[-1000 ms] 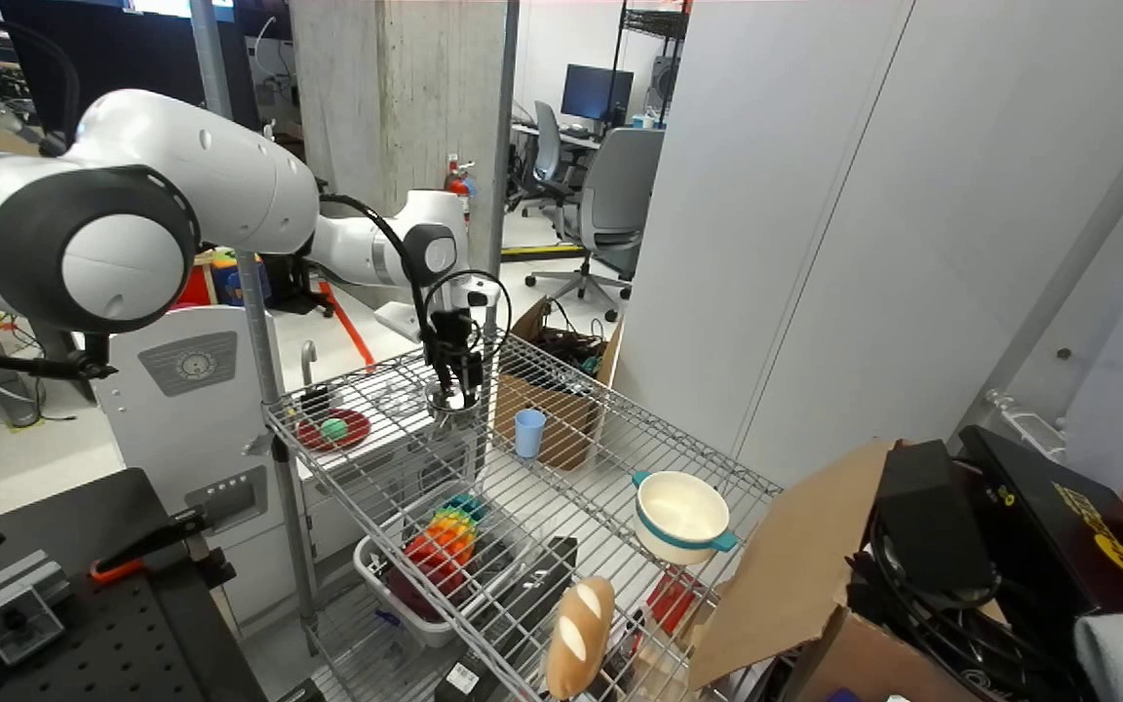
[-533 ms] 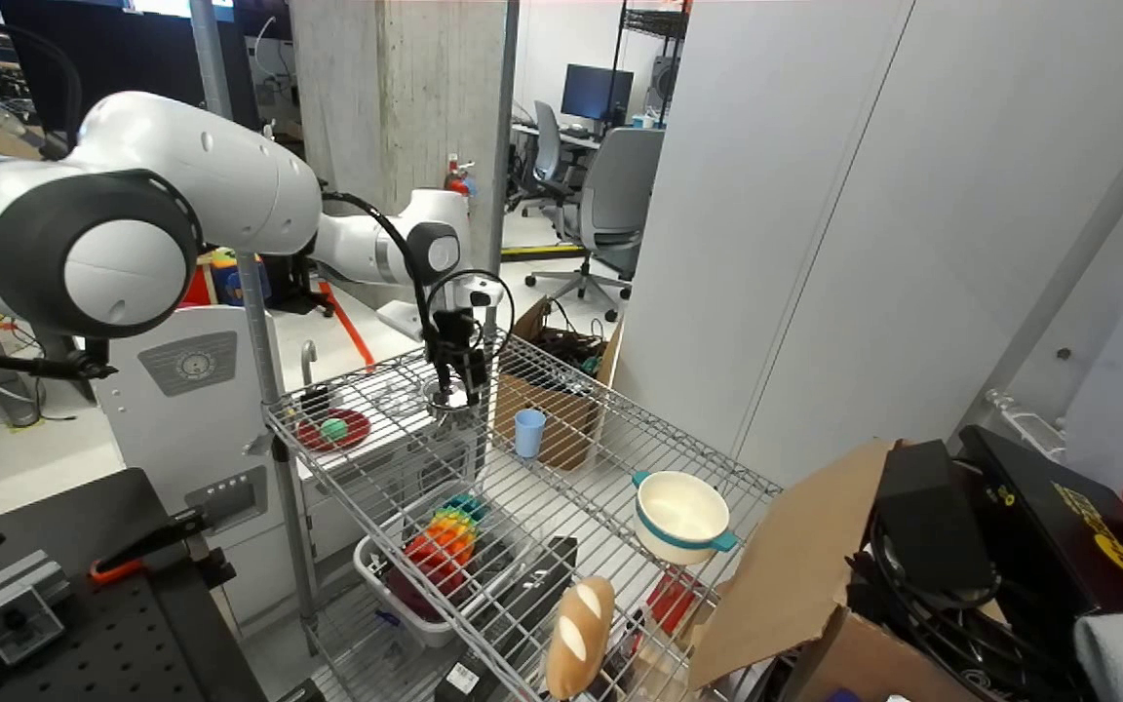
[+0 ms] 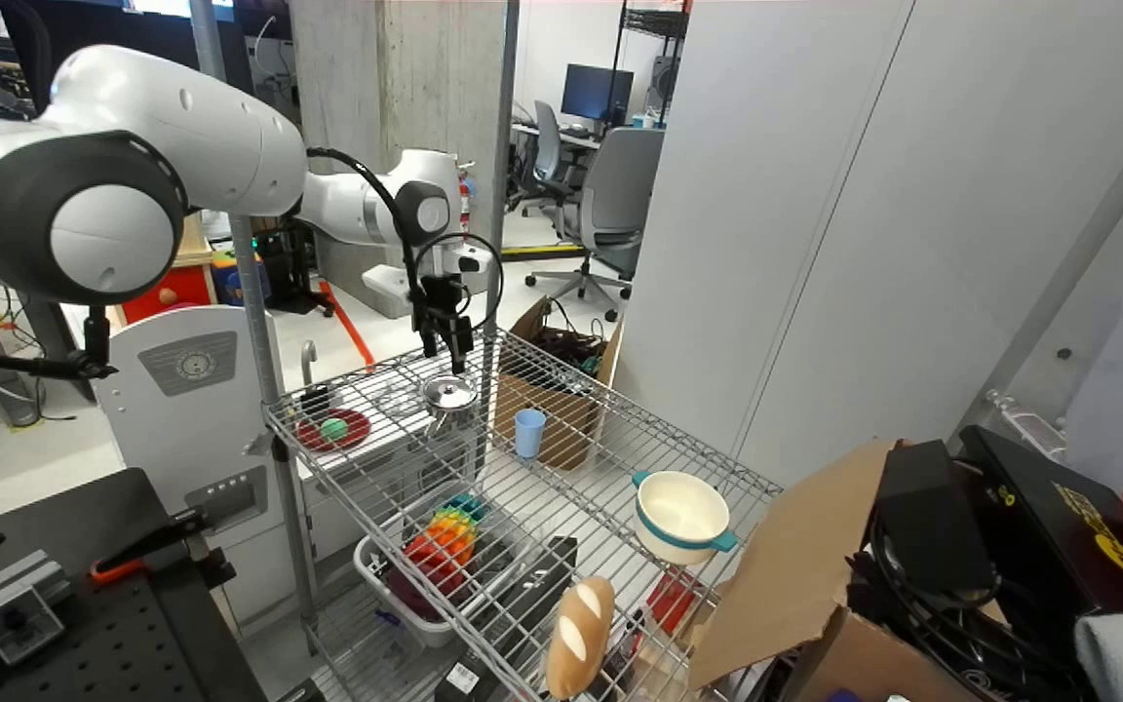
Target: Put the lid over the silver pot
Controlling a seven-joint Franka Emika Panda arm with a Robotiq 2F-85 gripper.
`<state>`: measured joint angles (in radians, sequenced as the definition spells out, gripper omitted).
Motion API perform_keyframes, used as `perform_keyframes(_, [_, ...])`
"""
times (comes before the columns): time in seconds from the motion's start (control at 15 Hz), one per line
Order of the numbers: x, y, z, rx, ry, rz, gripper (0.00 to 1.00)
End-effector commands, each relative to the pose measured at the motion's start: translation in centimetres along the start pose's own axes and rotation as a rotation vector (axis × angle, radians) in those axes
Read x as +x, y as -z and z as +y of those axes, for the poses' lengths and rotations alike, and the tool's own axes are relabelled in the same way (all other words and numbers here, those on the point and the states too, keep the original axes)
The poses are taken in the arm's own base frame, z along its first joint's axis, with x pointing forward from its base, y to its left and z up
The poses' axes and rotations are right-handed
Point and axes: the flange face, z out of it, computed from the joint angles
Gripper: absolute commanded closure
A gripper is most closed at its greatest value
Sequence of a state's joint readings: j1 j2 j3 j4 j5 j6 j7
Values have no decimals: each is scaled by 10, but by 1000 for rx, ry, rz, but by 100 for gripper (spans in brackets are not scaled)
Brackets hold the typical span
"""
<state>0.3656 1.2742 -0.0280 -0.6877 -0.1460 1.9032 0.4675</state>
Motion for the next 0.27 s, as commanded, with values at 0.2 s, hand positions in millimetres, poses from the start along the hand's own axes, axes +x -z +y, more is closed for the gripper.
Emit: perform_keyframes(0.2, [-1,0,-1,-1,2,-2,0])
